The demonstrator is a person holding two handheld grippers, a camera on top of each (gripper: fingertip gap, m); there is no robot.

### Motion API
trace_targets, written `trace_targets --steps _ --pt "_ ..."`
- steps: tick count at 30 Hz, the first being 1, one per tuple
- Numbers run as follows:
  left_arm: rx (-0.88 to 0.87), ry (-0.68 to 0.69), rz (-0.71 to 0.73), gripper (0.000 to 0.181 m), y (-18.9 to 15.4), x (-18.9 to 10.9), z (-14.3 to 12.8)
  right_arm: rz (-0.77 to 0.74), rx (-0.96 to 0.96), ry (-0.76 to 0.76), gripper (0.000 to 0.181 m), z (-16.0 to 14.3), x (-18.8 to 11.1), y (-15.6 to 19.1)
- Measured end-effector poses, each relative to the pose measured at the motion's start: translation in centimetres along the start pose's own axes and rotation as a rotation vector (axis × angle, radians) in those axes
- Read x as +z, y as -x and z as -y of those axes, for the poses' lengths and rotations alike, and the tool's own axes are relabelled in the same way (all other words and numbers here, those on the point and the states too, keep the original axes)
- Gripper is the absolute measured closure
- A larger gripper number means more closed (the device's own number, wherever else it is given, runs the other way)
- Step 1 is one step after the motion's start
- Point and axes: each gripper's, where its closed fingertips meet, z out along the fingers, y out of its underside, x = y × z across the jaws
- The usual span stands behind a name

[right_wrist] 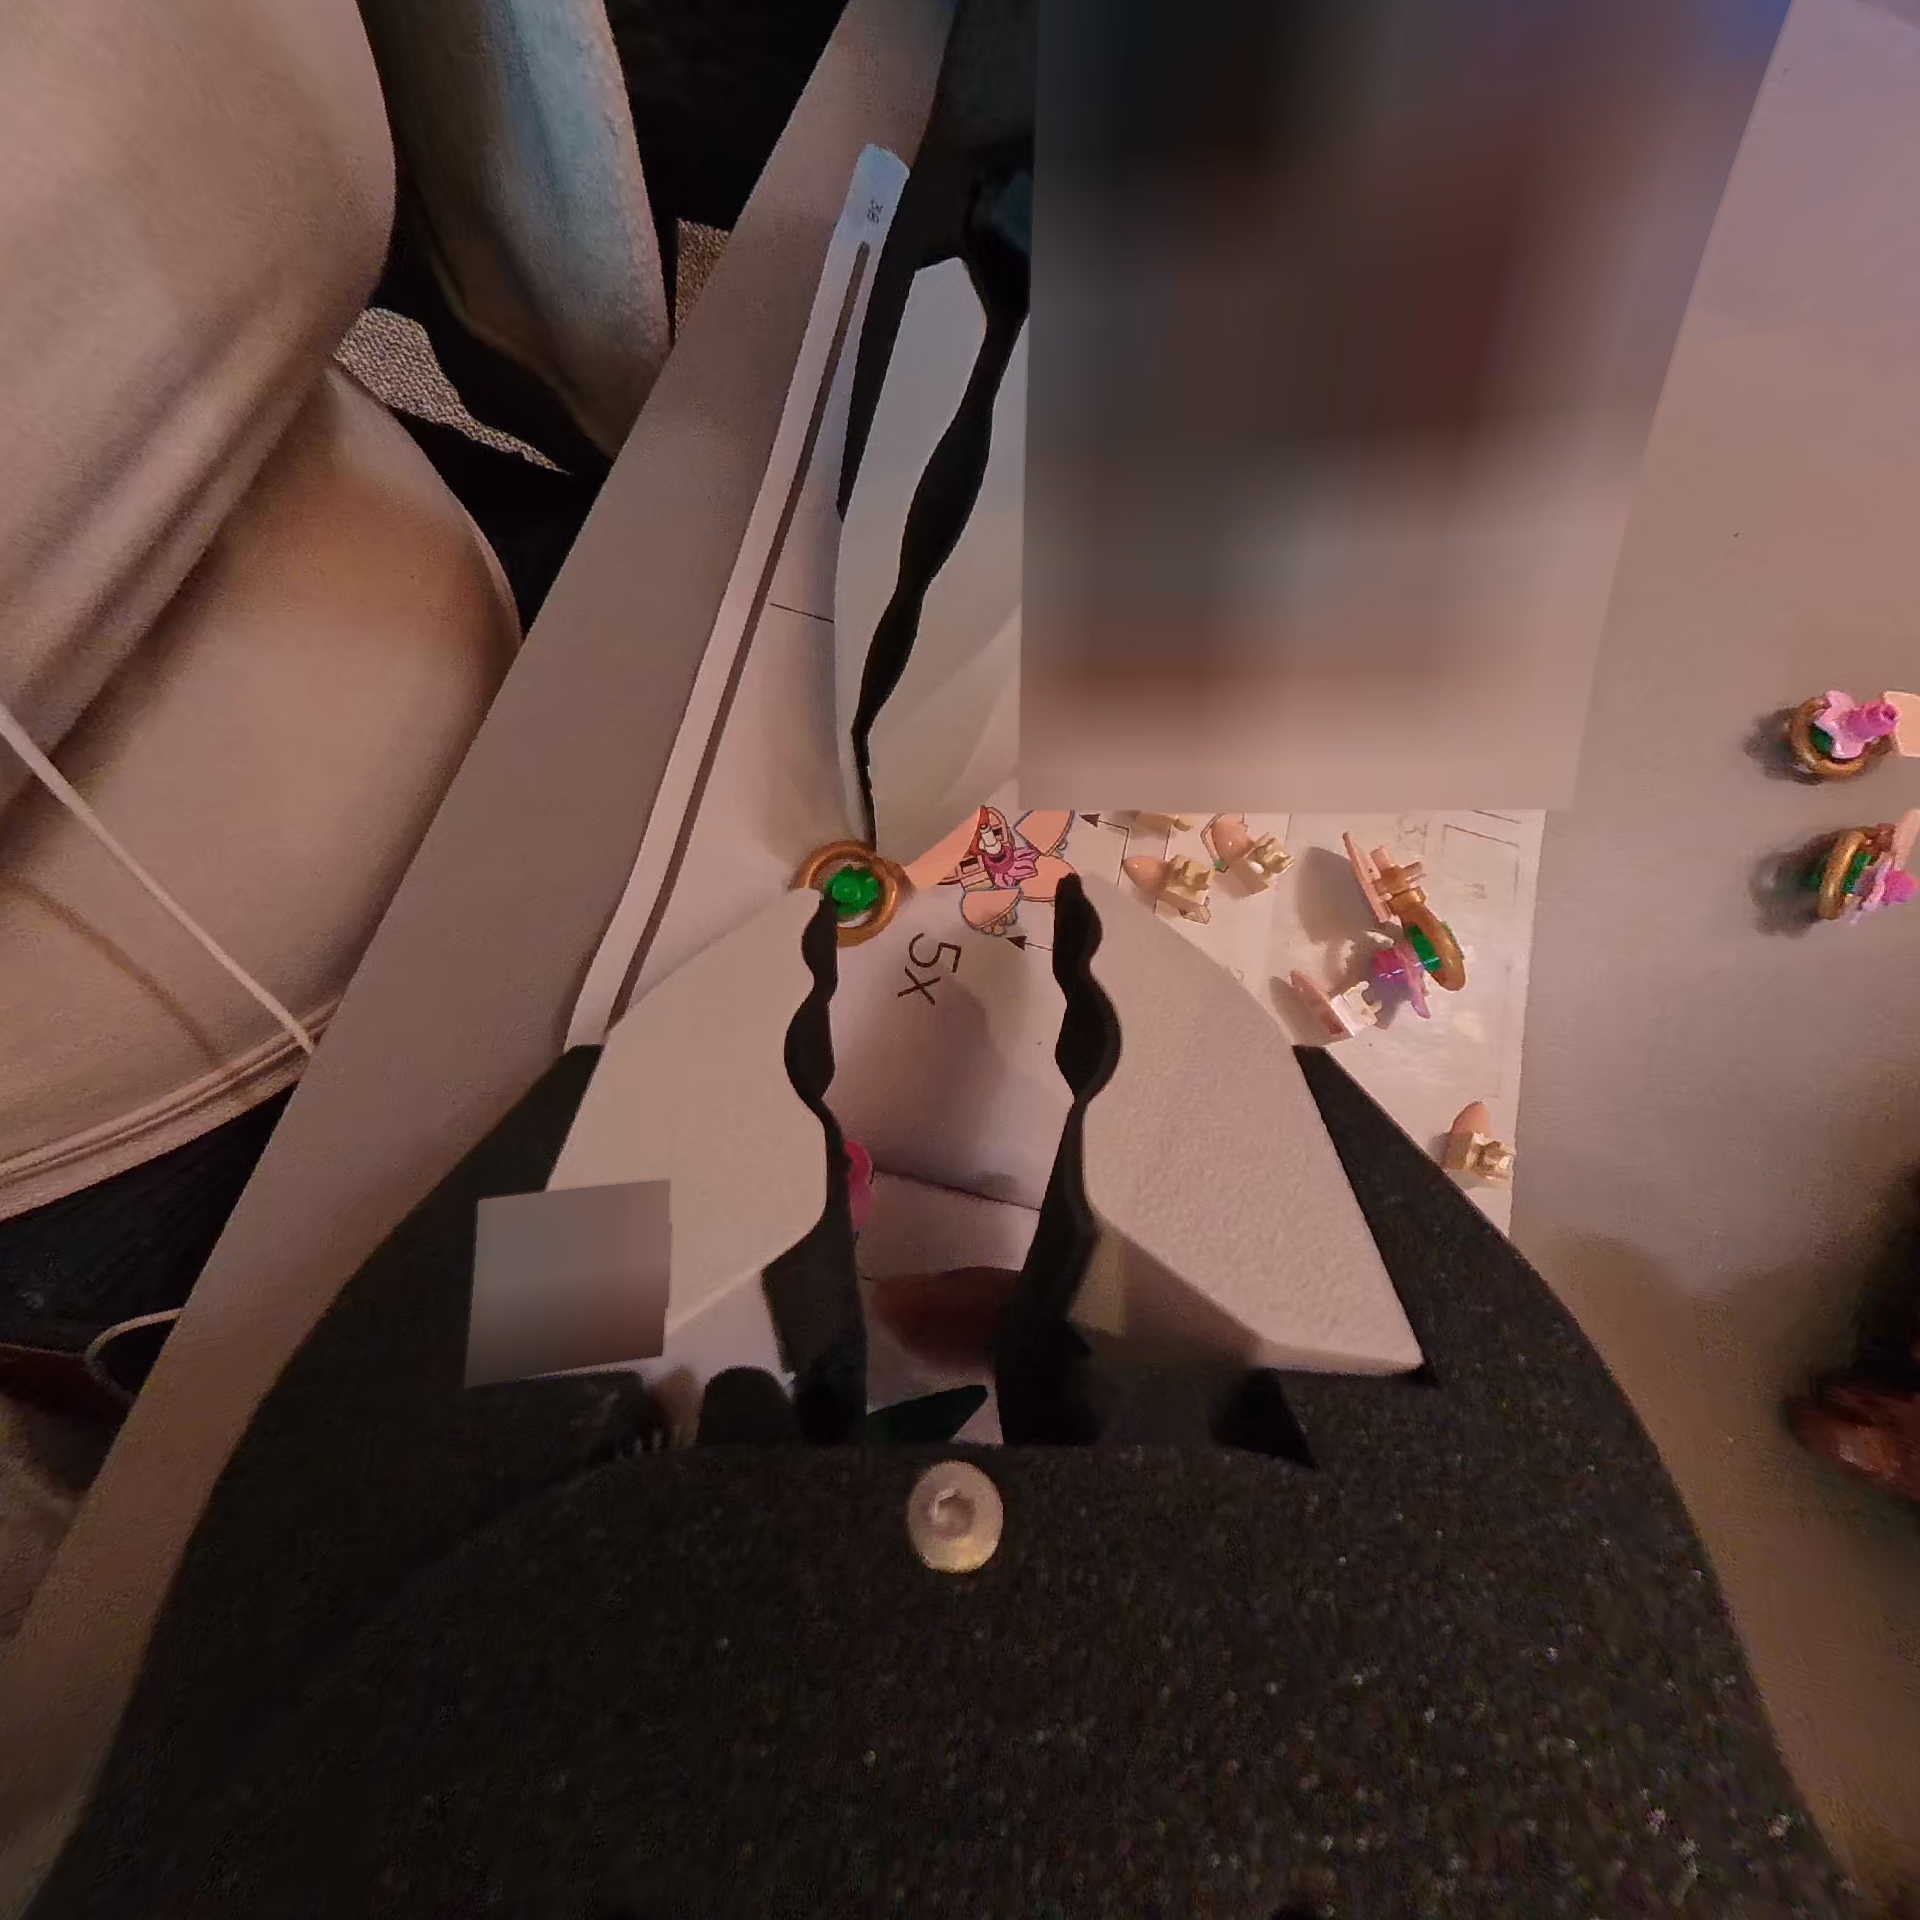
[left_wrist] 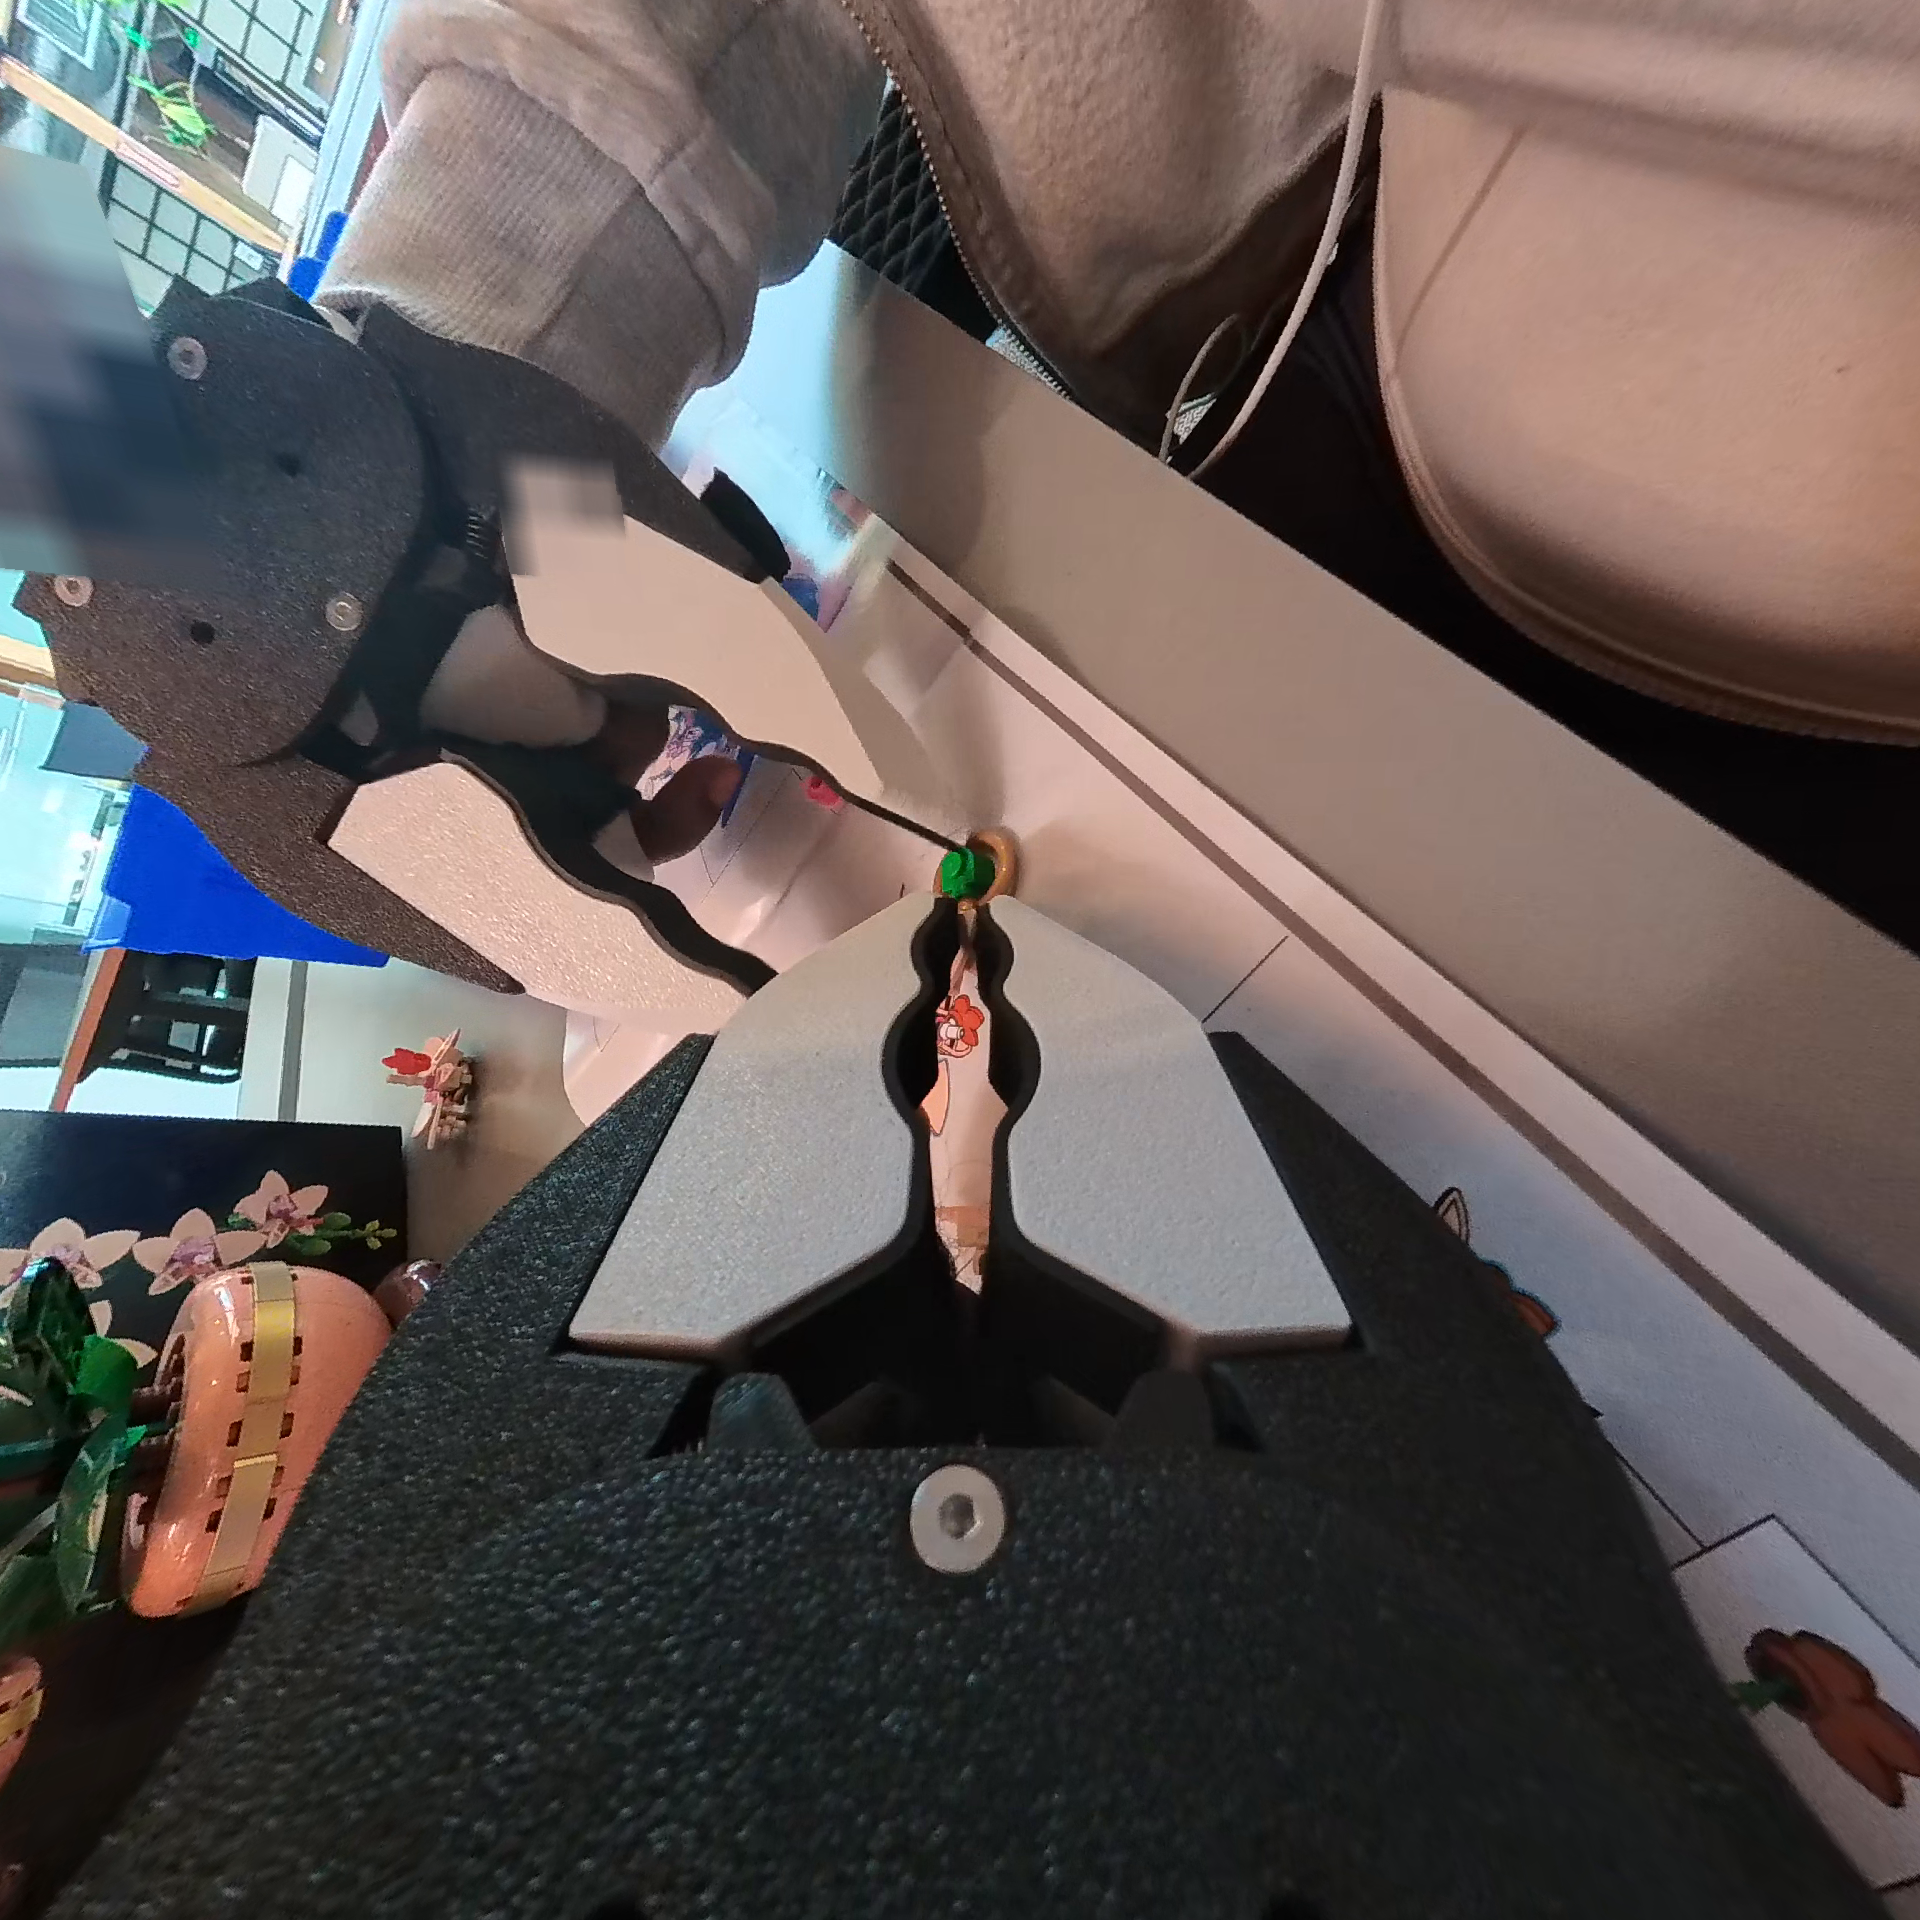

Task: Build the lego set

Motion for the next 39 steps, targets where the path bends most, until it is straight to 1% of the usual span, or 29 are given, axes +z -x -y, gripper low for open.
trace_targets --steps 10,17,22,27,31,35,39 --pt "-0.005 -0.002 -0.002 0.178 0.0 0.0 0.0 0.027 -0.002 0.019 0.140 0.0 0.2 0.0" --pt "-0.021 -0.011 -0.013 0.178 0.0 0.0 0.1 0.073 0.006 0.050 0.133 0.0 0.4 -0.3" --pt "-0.040 -0.014 -0.034 0.178 -0.1 0.1 0.1 0.114 -0.036 0.074 0.129 0.1 0.5 -0.5" --pt "-0.053 -0.016 -0.047 0.177 -0.1 0.1 0.1 0.139 -0.100 0.049 0.134 0.3 0.6 -0.3" --pt "-0.054 -0.017 -0.050 0.177 -0.1 0.1 0.1 0.226 -0.112 0.006 0.145 0.4 0.7 0.4" --pt "-0.051 -0.020 -0.053 0.178 -0.2 0.1 0.1 0.291 -0.132 -0.010 0.139 0.6 1.0 0.4" --pt "-0.051 -0.023 -0.056 0.178 -0.2 0.1 0.1 0.384 -0.135 -0.032 0.152 0.5 0.9 1.2"
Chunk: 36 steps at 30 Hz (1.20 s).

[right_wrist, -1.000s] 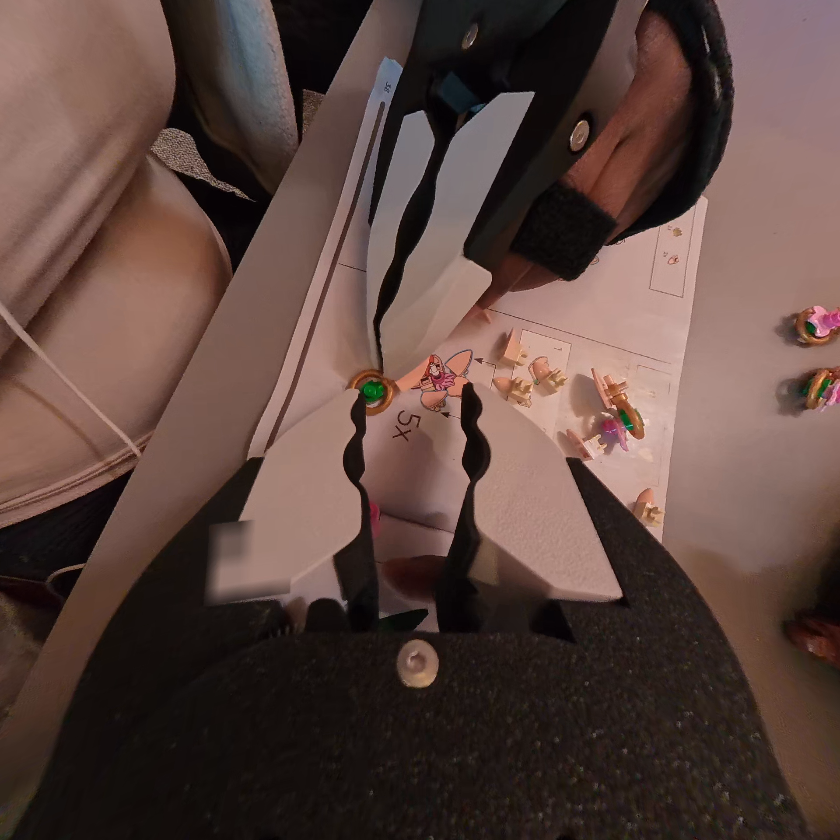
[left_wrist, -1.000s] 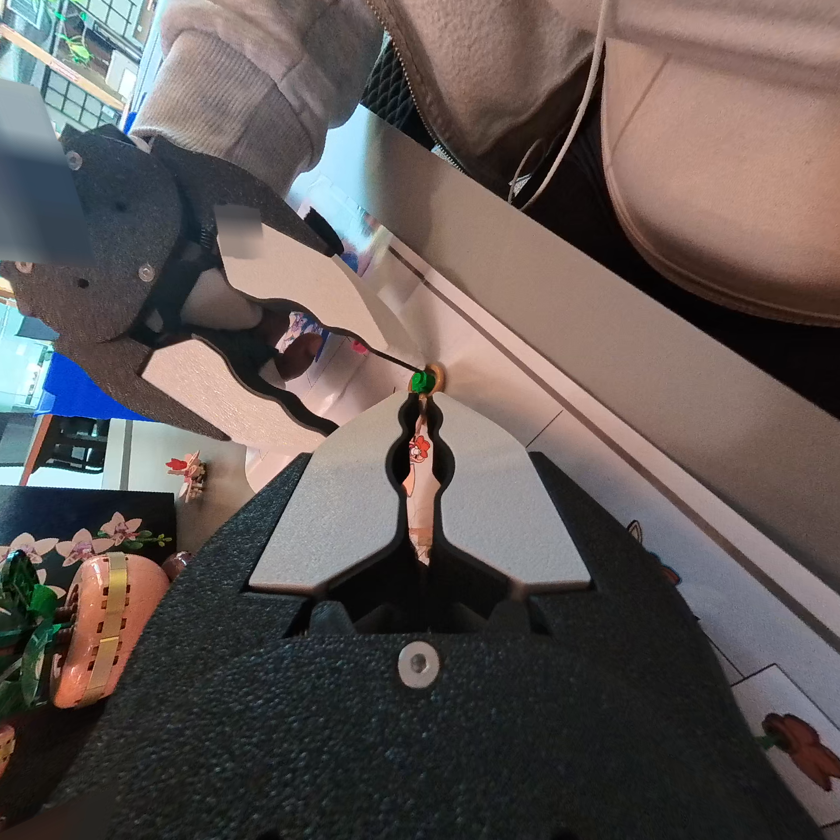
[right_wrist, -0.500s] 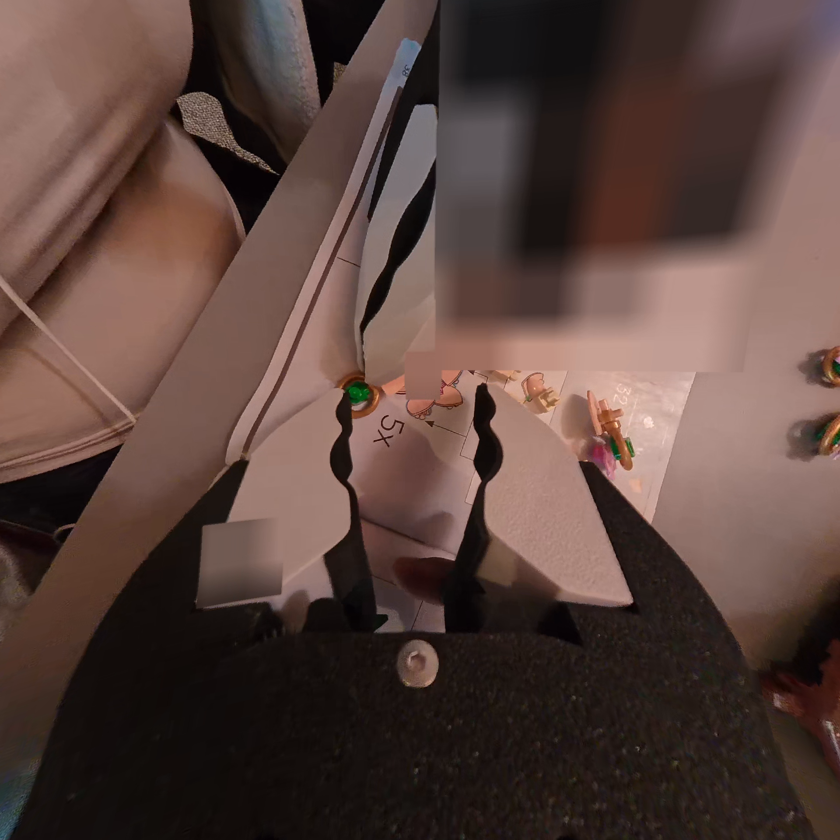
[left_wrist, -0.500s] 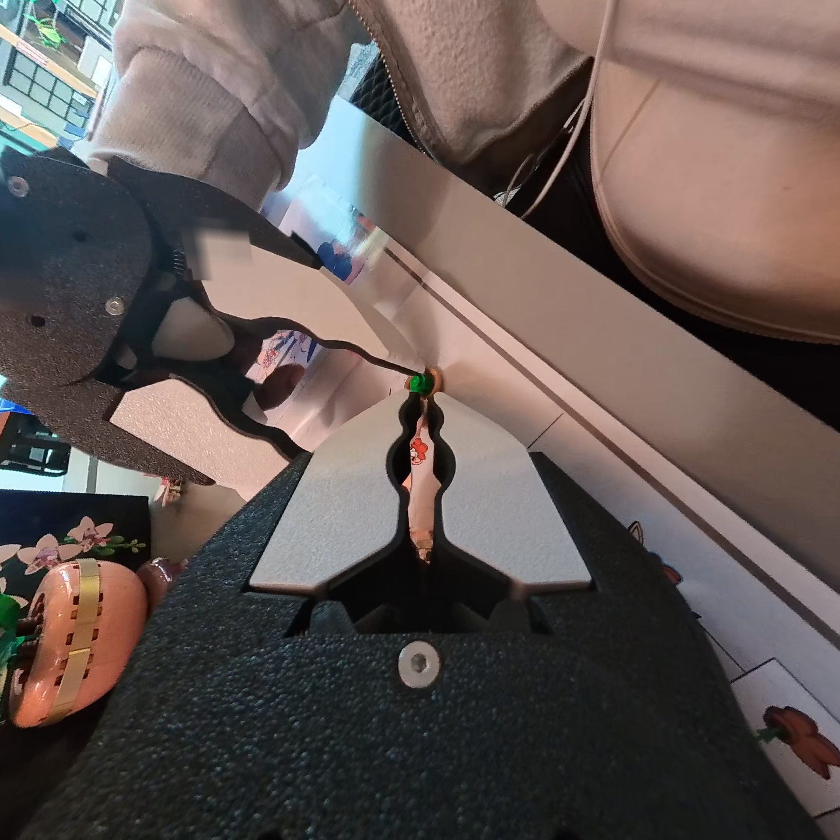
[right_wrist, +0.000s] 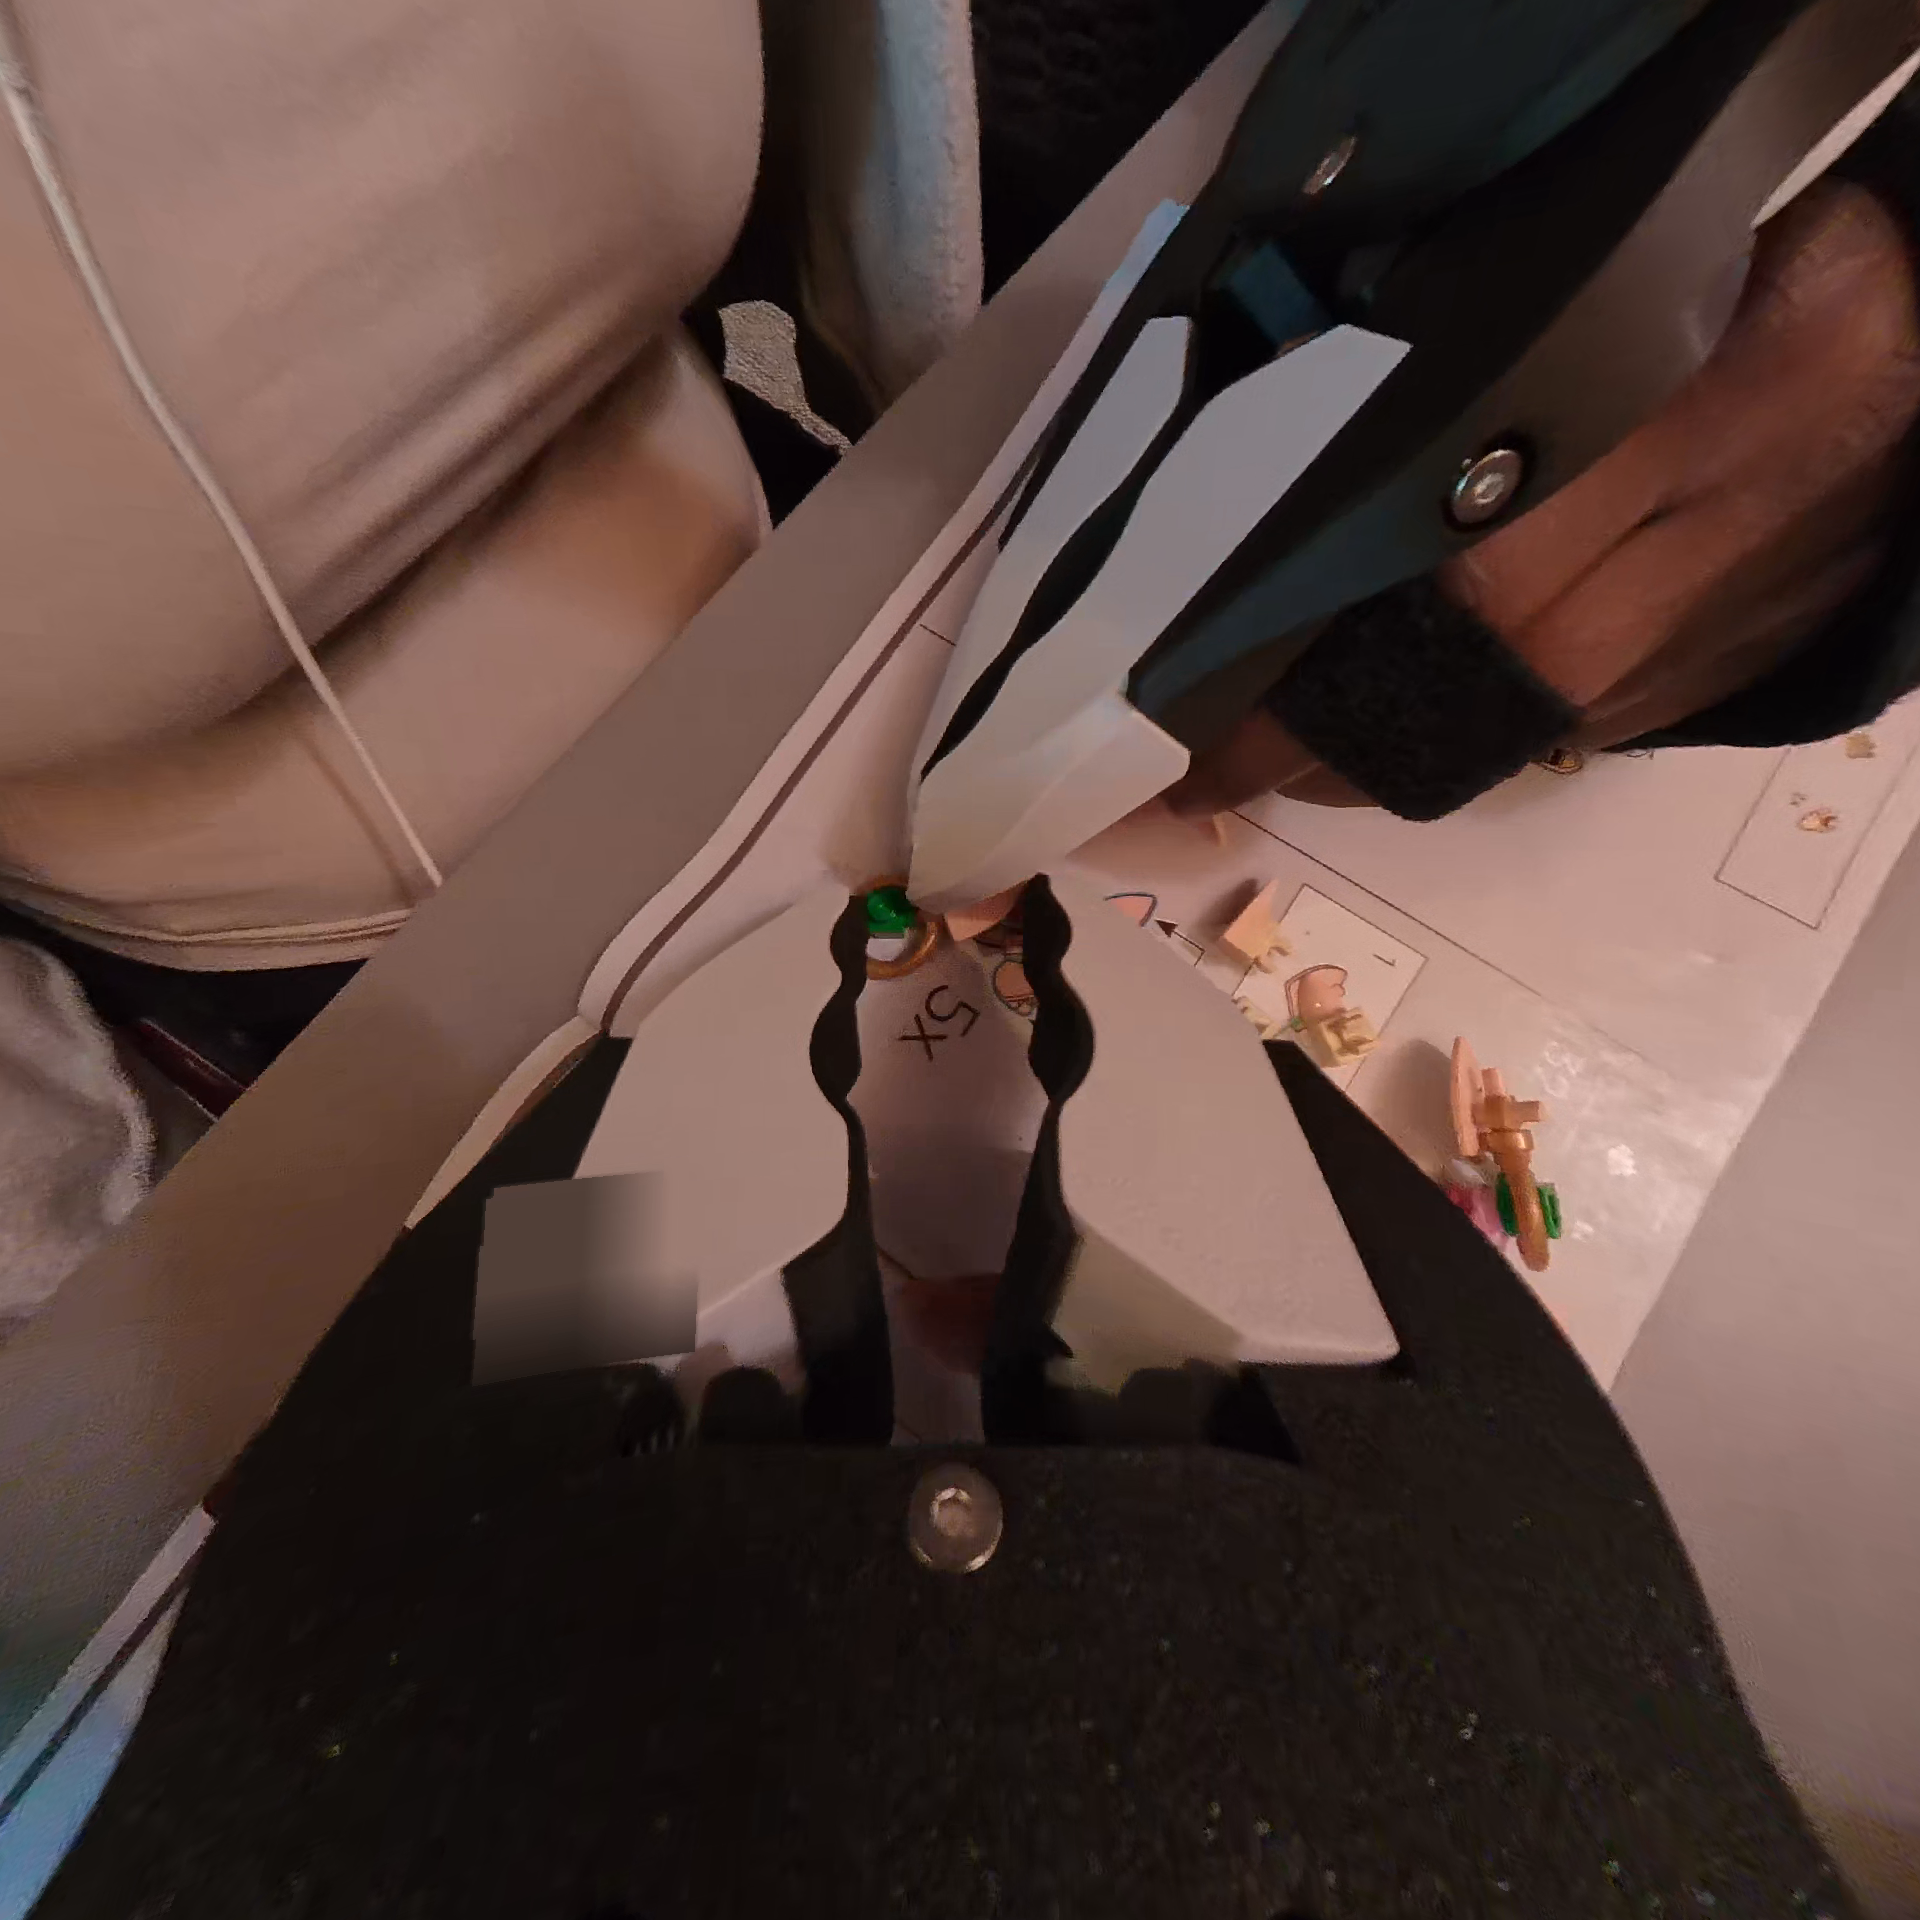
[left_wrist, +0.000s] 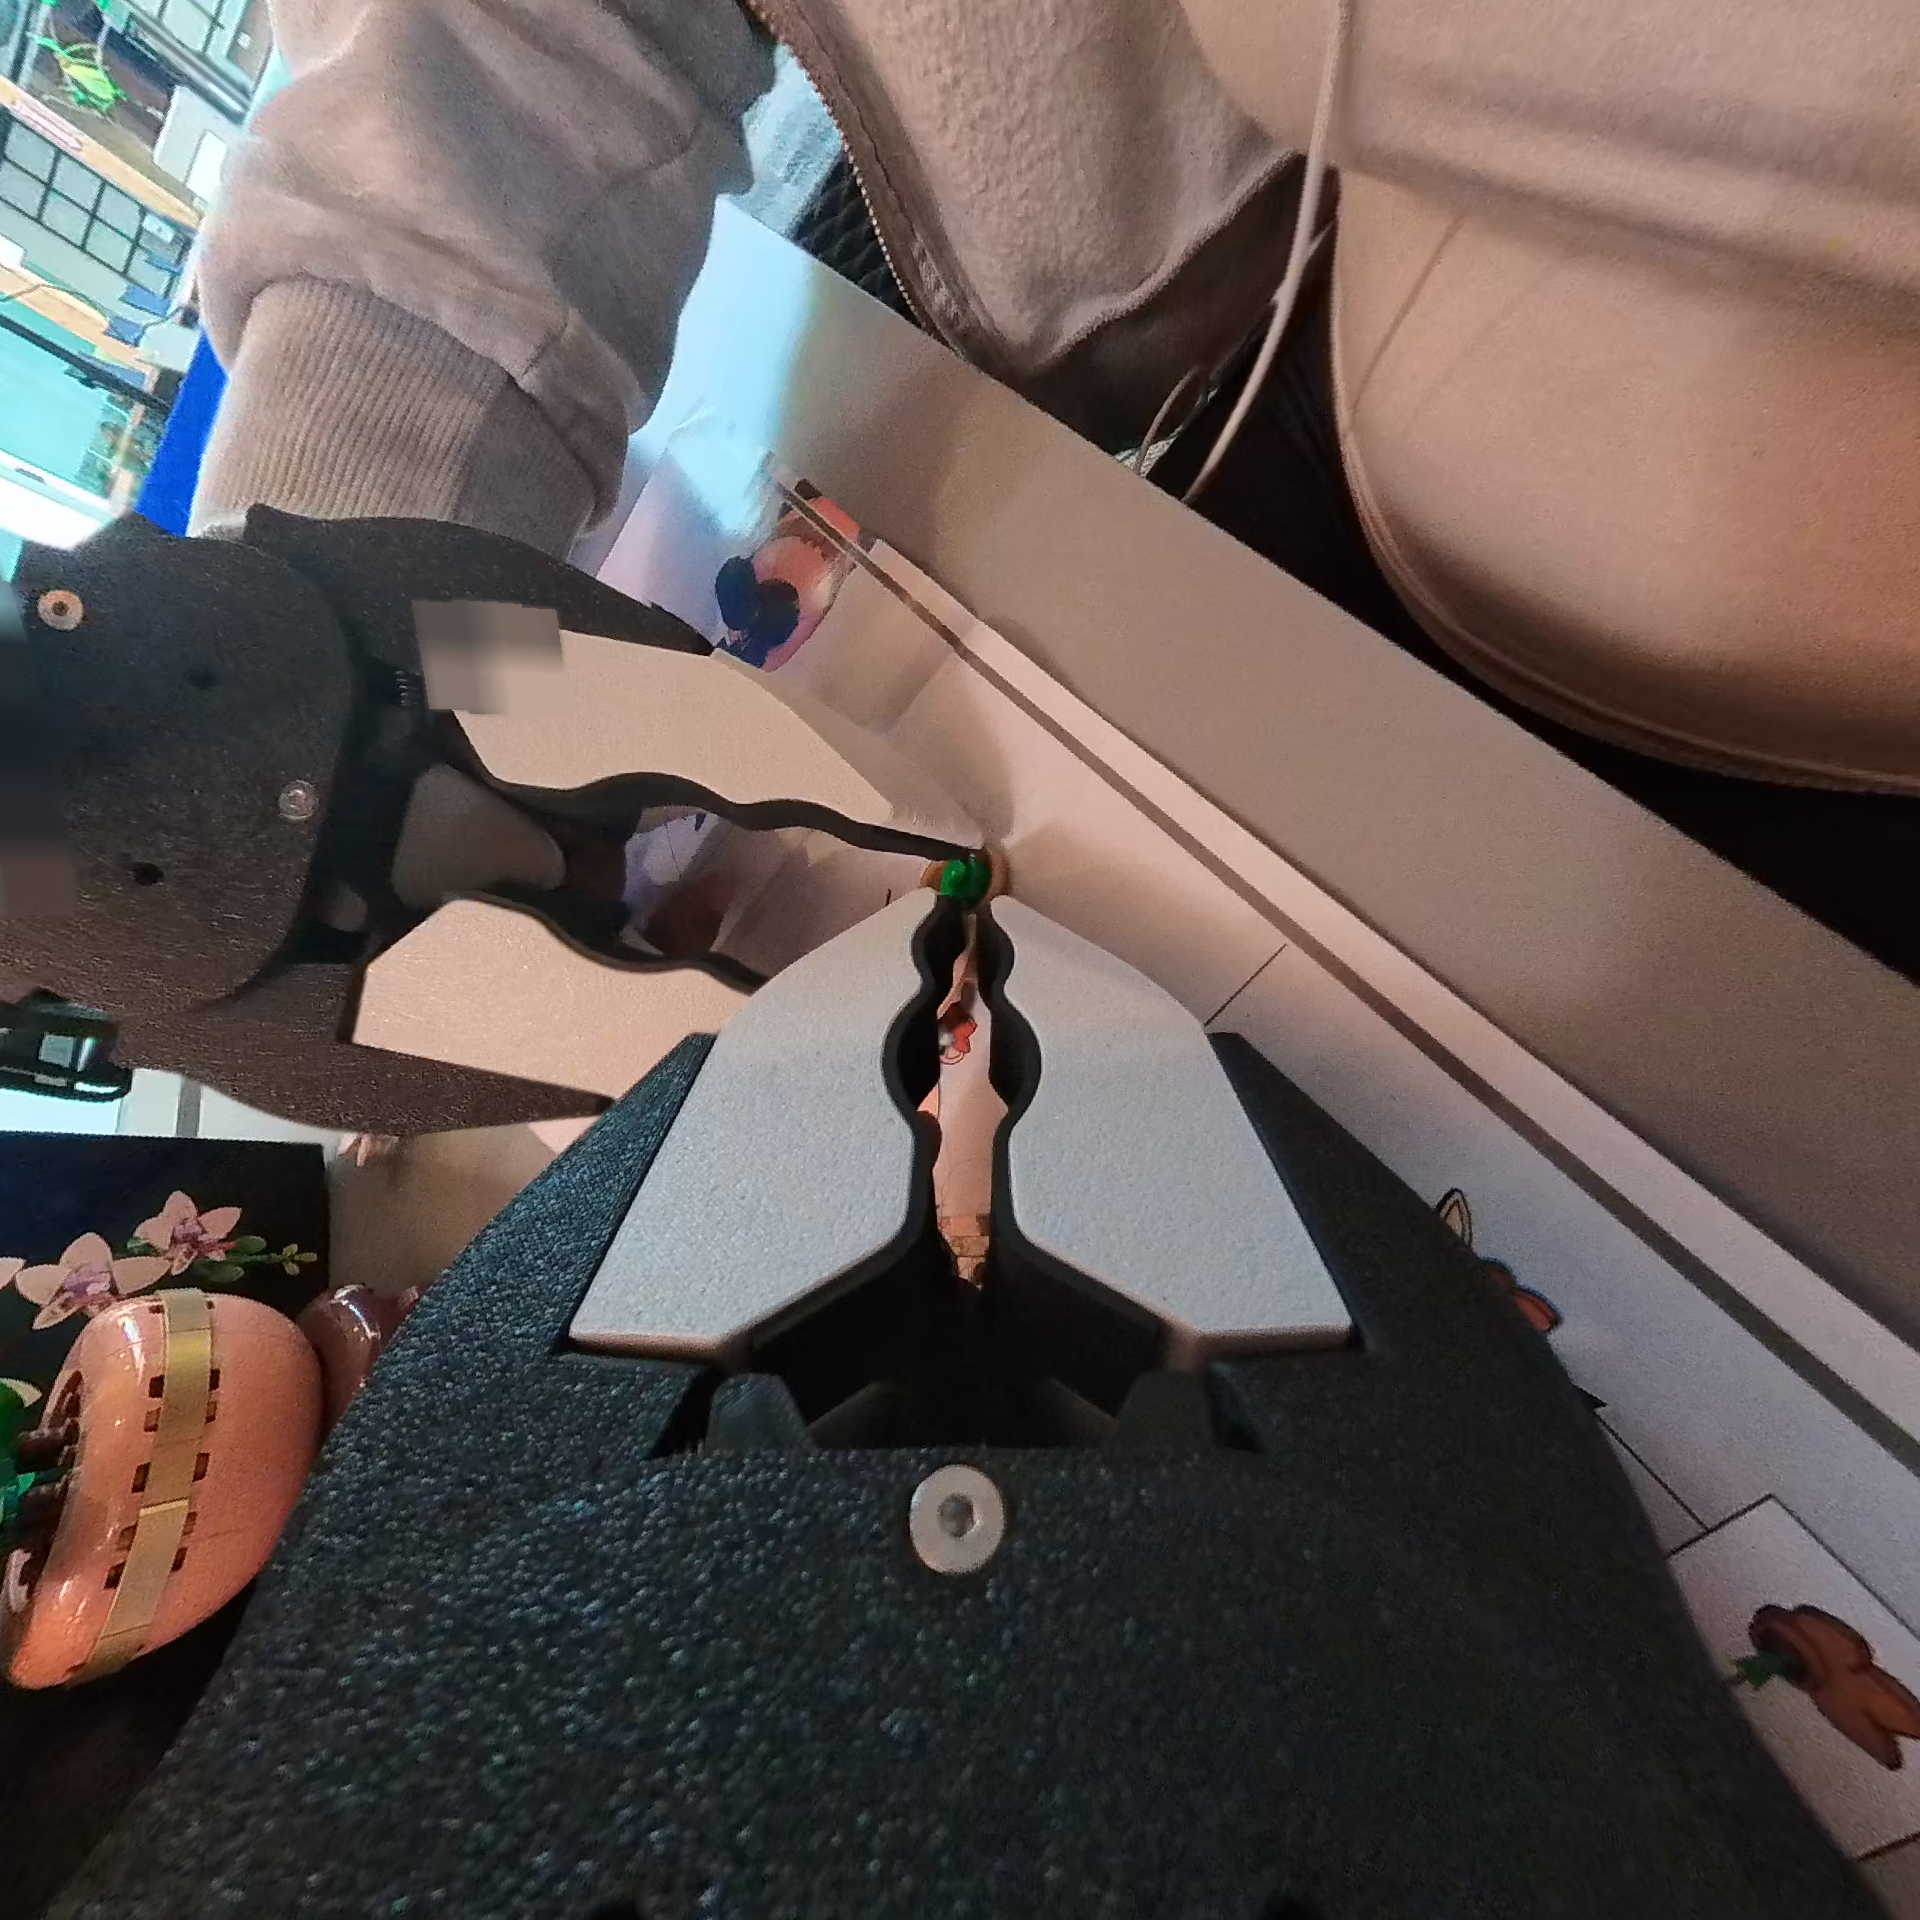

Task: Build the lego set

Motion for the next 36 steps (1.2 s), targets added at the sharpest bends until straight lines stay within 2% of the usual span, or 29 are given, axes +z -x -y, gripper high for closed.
trace_targets --steps 15,25,36 --pt "0.000 -0.016 -0.029 0.177 -0.17 -0.08 0.07 0.112 -0.031 -0.037 0.156 0.03 0.06 0.10" --pt "-0.015 -0.033 -0.073 0.177 -0.37 -0.15 0.15 0.093 -0.060 -0.048 0.158 0.08 0.08 0.12" --pt "-0.056 -0.039 -0.131 0.177 -0.45 -0.12 0.14 0.055 0.021 -0.060 0.160 0.01 0.08 0.21"
